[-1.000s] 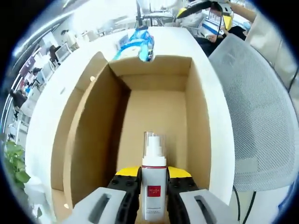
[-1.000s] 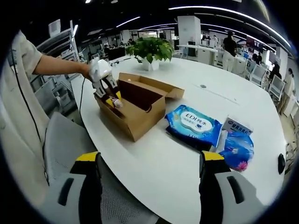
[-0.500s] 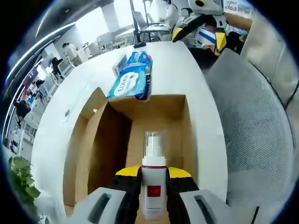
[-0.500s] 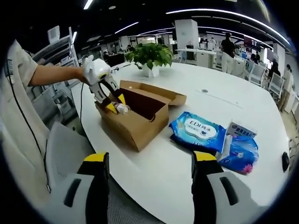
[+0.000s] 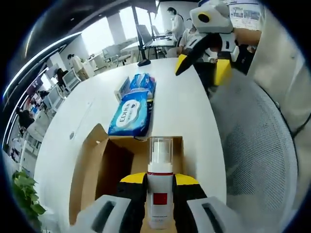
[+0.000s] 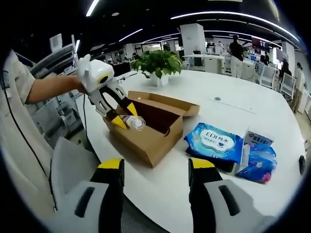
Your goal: Operate the shoe box by opening the lid, removing the specified soft item, and placing it in the target area until the item is outside and the box remains undamaged.
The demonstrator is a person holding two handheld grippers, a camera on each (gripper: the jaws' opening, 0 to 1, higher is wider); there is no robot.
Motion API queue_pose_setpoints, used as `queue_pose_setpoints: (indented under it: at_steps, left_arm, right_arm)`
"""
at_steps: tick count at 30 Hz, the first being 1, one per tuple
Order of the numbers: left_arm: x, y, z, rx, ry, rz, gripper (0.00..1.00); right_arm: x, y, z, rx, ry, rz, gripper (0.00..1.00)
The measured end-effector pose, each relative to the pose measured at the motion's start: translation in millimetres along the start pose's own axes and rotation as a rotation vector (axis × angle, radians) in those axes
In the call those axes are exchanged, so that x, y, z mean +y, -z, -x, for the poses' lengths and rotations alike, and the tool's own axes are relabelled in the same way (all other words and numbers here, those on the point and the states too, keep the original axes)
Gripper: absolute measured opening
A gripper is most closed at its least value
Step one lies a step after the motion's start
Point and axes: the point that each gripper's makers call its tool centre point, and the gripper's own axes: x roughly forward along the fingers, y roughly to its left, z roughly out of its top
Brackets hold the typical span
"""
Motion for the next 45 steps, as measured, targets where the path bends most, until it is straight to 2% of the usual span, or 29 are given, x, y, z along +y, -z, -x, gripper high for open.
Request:
queue_pose_setpoints:
  at_steps: [11,16,27,36,39,45]
  left_arm:
    - [-13.4,-30.9,-4.9,-0.120,-0.036,0.022,0.20]
    - [-17.5,-36.7,-7.8,-0.154,-0.046,0.033,0.20]
    - [-28.0,-60.8,-14.9,-0.269,-0.091,0.106,0.20]
    - [-30.9,-67.4,-18.0,-0.314,-0.140,0.138,0.20]
    - [-32.1,-68.2,-17.6,-0.325,-0.150,0.149,0.20]
    - [-32.6,-73.2,-15.1,-0.363,-0.168,0.161,0.20]
  right_arm:
    - [12.9,-12.6,-10.4,-0.049,-0.026,-0.043,0.40]
    - [18.3,-17.1,-15.2,-0.066,-0.039,-0.079,0.37]
    - [16.6,-25.3,-26.3,-0.086,-0.033,-0.164,0.27]
    - [12.9,-26.2,-31.8,-0.080,-0.038,-0.223,0.24]
    - [15.0,-27.4,-32.4,-0.090,-0.067,-0.281,0.23]
    - [19.6,-25.2,-34.6,-0.078,-0.095,-0.306,0.21]
